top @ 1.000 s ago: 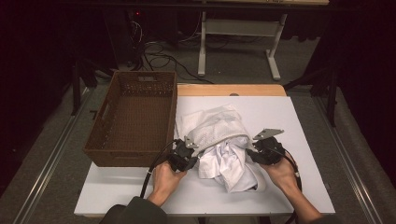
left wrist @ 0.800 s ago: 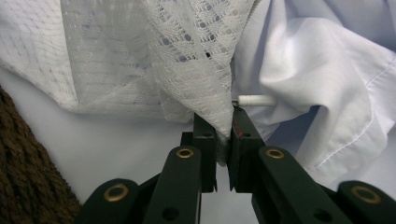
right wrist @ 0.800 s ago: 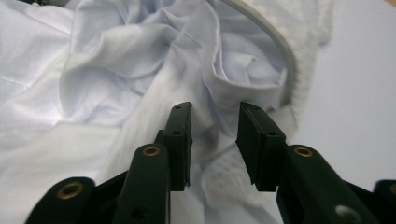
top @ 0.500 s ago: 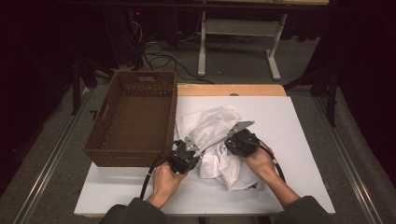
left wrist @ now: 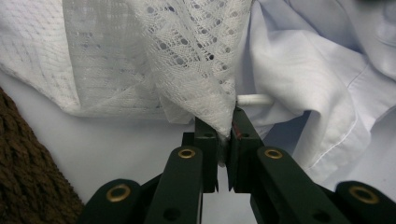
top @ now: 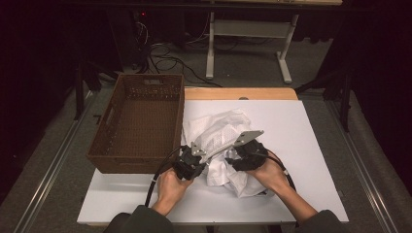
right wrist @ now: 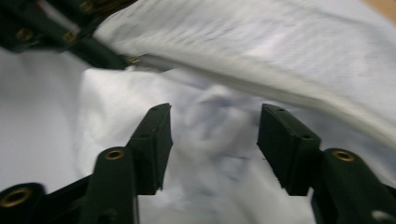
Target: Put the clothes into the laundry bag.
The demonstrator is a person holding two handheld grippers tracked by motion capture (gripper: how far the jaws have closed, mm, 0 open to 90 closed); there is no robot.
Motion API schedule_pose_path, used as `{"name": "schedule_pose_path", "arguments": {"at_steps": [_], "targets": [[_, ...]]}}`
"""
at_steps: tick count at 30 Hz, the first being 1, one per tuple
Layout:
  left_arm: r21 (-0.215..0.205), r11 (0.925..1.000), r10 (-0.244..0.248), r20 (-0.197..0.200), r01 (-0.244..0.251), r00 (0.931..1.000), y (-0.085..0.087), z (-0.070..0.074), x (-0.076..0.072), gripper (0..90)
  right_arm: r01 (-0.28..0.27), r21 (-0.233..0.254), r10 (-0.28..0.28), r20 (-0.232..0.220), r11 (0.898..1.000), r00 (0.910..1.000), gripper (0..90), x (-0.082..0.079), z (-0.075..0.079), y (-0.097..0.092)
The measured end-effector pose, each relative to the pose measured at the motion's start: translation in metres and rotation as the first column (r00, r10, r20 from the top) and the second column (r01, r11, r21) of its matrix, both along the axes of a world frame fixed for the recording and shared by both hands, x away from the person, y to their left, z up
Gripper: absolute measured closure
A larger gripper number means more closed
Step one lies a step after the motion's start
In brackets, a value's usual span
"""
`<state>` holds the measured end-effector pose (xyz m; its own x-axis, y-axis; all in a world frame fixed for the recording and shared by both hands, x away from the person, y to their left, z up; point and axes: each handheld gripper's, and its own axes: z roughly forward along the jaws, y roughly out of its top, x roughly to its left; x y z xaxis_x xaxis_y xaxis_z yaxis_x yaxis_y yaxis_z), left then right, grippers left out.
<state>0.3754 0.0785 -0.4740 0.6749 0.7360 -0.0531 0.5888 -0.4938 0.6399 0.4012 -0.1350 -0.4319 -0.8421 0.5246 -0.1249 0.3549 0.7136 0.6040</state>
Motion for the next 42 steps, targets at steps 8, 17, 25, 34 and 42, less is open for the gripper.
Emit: {"name": "schedule_pose_path", "arguments": {"at_steps": [8, 17, 25, 34, 42], "targets": [[-0.008, 0.9992, -0.040, 0.012, 0.040, 0.9991, -0.006, 0.008, 0.001, 85.3, -0.005, -0.111, -0.003, -0.075, 0.994, 0.9972, 44.8, 0.019, -0.037, 0.034], [0.007, 0.9957, -0.092, -0.024, 0.093, 0.9954, -0.014, 0.004, -0.003, 85.5, 0.089, 0.041, -0.088, -0.031, 0.995, 0.9957, 87.2, 0.029, -0.014, 0.013], [0.011, 0.9942, -0.107, 0.012, 0.107, 0.9942, -0.011, 0.012, -0.011, 85.5, 0.216, -0.151, -0.202, 0.102, 0.965, 0.9741, 84.8, 0.055, -0.043, 0.028], [0.000, 0.9983, -0.058, -0.013, 0.058, 0.9983, -0.002, 0.003, -0.003, 84.9, 0.102, -0.027, -0.102, 0.011, 0.994, 0.9947, 46.8, 0.029, -0.011, 0.010], [-0.033, 0.9977, -0.059, 0.000, 0.059, 0.9982, -0.001, 0.006, -0.004, 84.9, -0.006, -0.120, -0.001, -0.052, 0.993, 0.9987, 26.9, 0.009, -0.028, 0.021]]}}
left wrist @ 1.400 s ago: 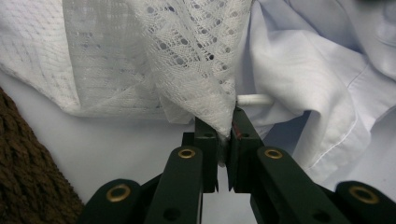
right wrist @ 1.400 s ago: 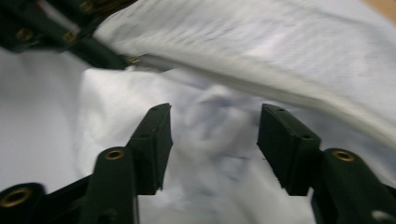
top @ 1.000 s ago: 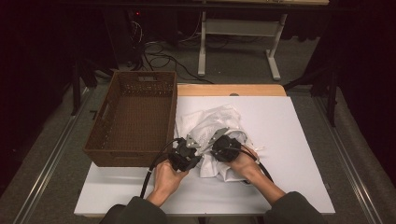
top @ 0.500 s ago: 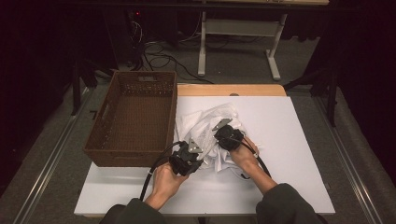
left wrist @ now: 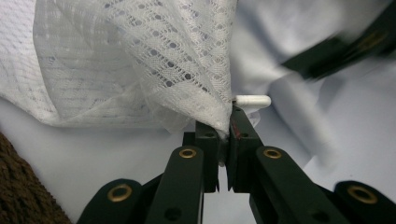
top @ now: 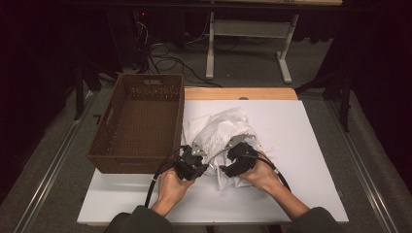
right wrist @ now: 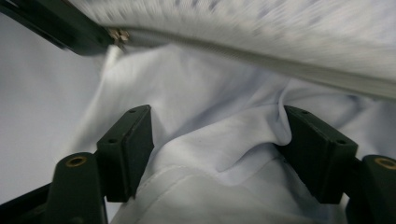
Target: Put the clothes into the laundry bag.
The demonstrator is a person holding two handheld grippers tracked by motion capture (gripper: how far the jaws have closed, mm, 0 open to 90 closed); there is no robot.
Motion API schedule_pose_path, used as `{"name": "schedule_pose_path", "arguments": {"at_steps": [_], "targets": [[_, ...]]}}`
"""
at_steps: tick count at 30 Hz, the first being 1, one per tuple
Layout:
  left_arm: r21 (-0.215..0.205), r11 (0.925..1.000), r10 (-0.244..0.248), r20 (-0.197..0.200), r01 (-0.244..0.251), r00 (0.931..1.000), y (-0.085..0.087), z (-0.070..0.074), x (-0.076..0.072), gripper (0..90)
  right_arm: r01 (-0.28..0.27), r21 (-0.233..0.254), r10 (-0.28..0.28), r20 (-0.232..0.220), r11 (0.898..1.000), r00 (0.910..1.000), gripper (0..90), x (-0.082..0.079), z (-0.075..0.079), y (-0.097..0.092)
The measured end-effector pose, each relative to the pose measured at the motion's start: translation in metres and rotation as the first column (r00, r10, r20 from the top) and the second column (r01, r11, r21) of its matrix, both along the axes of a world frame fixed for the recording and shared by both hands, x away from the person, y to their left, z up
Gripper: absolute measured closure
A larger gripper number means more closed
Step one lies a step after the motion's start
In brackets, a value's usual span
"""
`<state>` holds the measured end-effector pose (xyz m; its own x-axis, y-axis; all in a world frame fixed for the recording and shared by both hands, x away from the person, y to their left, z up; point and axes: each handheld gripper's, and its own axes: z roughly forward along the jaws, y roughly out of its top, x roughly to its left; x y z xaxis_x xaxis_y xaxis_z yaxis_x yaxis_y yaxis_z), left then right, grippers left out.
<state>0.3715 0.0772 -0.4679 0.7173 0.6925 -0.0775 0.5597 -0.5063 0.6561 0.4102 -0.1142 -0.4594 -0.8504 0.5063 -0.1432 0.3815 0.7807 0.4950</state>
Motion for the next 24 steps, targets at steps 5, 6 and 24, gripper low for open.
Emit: {"name": "schedule_pose_path", "arguments": {"at_steps": [5, 6, 24], "targets": [[-0.012, 0.9999, 0.002, -0.018, -0.003, 0.9998, 0.002, -0.002, 0.003, 84.9, 0.013, -0.114, -0.008, 0.039, 0.993, 0.9992, 48.1, 0.009, -0.023, 0.016], [-0.017, 0.9999, 0.002, -0.025, -0.003, 0.9997, 0.002, -0.003, 0.003, 84.8, 0.009, -0.112, -0.005, 0.035, 0.994, 0.9994, 58.8, 0.011, -0.022, 0.016], [-0.059, 0.9969, -0.054, -0.017, 0.053, 0.9984, -0.012, 0.008, -0.005, 85.5, 0.083, -0.025, -0.082, 0.058, 0.996, 0.9950, 85.8, 0.031, -0.005, 0.019]]}}
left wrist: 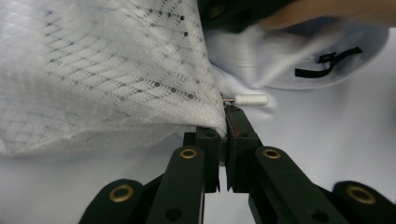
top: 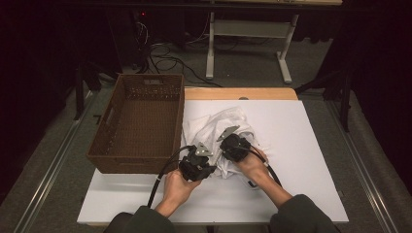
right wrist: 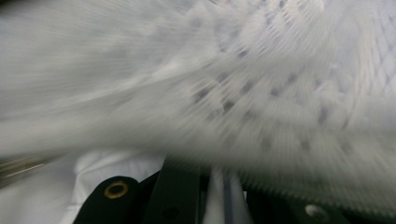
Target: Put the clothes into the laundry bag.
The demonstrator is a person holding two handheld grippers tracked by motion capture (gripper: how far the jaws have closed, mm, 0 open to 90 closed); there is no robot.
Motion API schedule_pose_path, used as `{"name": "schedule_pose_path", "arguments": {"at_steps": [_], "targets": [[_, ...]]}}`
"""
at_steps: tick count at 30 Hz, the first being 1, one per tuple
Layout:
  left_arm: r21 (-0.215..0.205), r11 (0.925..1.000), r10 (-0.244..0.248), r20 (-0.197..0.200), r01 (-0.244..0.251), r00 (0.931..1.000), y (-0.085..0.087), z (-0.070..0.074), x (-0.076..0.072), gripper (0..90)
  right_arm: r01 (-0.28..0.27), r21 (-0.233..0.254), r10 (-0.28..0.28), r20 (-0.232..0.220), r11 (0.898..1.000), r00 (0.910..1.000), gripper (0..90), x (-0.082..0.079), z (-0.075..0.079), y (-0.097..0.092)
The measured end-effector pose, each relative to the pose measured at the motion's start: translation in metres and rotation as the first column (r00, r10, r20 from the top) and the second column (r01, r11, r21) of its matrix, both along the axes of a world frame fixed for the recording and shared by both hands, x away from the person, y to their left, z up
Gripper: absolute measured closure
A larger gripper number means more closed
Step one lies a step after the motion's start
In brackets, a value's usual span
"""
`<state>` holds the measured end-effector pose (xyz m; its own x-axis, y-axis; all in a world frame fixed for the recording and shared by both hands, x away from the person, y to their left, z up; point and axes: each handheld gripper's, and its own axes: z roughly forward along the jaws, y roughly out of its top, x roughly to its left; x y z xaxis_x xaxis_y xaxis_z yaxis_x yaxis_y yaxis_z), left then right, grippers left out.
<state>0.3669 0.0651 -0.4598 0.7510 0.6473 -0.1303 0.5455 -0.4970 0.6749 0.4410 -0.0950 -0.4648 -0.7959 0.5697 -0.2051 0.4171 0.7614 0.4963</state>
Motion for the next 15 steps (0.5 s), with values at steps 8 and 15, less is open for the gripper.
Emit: {"name": "schedule_pose_path", "arguments": {"at_steps": [8, 15], "targets": [[0.048, 0.9973, 0.055, -0.003, -0.055, 0.9985, 0.014, -0.007, -0.004, 85.3, 0.062, -0.008, -0.062, -0.009, 0.998, 0.9980, 77.6, 0.019, -0.008, 0.006], [0.089, 0.9932, 0.075, -0.004, -0.075, 0.9972, 0.014, -0.015, -0.001, 84.8, 0.009, 0.036, -0.008, -0.014, 0.999, 0.9999, 44.6, -0.012, 0.013, -0.011]]}}
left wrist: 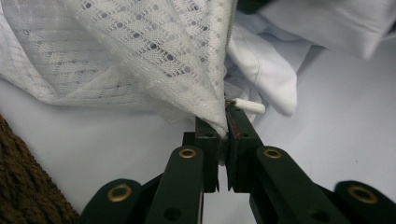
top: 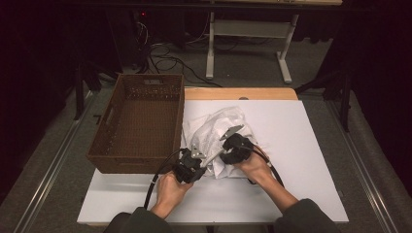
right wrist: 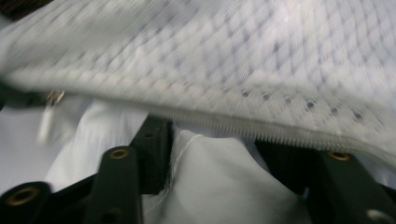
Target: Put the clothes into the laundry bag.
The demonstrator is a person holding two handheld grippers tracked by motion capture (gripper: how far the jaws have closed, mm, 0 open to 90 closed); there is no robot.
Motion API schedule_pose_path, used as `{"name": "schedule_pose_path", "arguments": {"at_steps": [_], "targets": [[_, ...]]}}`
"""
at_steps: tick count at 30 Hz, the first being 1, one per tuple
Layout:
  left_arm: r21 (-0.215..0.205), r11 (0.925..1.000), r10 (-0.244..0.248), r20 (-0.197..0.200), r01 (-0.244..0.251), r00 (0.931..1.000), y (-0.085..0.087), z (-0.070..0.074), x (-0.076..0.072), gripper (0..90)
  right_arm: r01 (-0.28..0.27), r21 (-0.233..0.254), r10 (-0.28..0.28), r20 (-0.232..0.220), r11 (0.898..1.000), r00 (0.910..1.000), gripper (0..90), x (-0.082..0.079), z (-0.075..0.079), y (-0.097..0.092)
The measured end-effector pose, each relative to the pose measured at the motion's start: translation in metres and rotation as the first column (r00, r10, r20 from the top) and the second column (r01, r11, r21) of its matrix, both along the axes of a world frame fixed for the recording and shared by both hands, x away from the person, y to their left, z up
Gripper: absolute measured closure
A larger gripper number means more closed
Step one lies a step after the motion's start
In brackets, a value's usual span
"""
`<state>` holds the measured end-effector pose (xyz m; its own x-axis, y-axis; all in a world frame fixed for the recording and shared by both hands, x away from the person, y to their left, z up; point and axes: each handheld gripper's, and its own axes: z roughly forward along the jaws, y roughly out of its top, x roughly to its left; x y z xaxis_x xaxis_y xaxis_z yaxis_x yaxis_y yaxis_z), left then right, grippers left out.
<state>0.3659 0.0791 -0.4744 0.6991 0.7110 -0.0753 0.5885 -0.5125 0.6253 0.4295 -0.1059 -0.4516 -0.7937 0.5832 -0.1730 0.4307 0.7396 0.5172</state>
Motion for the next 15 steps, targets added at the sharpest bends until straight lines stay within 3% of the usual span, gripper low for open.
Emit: {"name": "schedule_pose_path", "arguments": {"at_steps": [3, 7, 9, 10, 12, 13, 15], "targets": [[-0.008, 1.0000, 0.006, 0.010, -0.006, 0.9999, 0.000, 0.002, -0.002, 84.7, -0.013, -0.040, 0.013, 0.001, 0.999, 0.9999, 37.8, -0.012, 0.000, -0.008], [-0.029, 0.9995, -0.012, 0.039, 0.013, 0.9992, -0.002, 0.006, -0.005, 84.7, -0.017, -0.094, 0.013, -0.041, 0.995, 0.9991, 35.6, -0.006, -0.019, -0.006], [-0.033, 0.9993, -0.019, 0.047, 0.020, 0.9987, -0.004, 0.007, -0.005, 84.6, -0.025, -0.160, 0.021, -0.031, 0.987, 0.9993, 44.6, -0.005, -0.030, 0.003], [-0.035, 0.9991, -0.022, 0.043, 0.024, 0.9988, -0.004, 0.007, -0.004, 84.6, -0.040, -0.207, 0.040, -0.008, 0.977, 0.9992, 50.9, -0.004, -0.033, 0.006], [-0.034, 0.9990, -0.027, 0.042, 0.029, 0.9988, -0.006, 0.006, -0.003, 84.6, -0.034, -0.239, 0.038, 0.011, 0.970, 0.9992, 71.9, -0.005, -0.030, 0.010], [-0.032, 0.9989, -0.032, 0.039, 0.033, 0.9987, -0.007, 0.006, -0.003, 84.6, -0.039, -0.246, 0.043, 0.011, 0.968, 0.9990, 78.9, -0.005, -0.027, 0.010], [-0.030, 0.9988, -0.037, 0.043, 0.038, 0.9984, -0.009, 0.006, -0.003, 84.7, -0.037, -0.185, 0.034, -0.018, 0.982, 0.9993, 83.1, -0.004, -0.019, 0.006]]}}
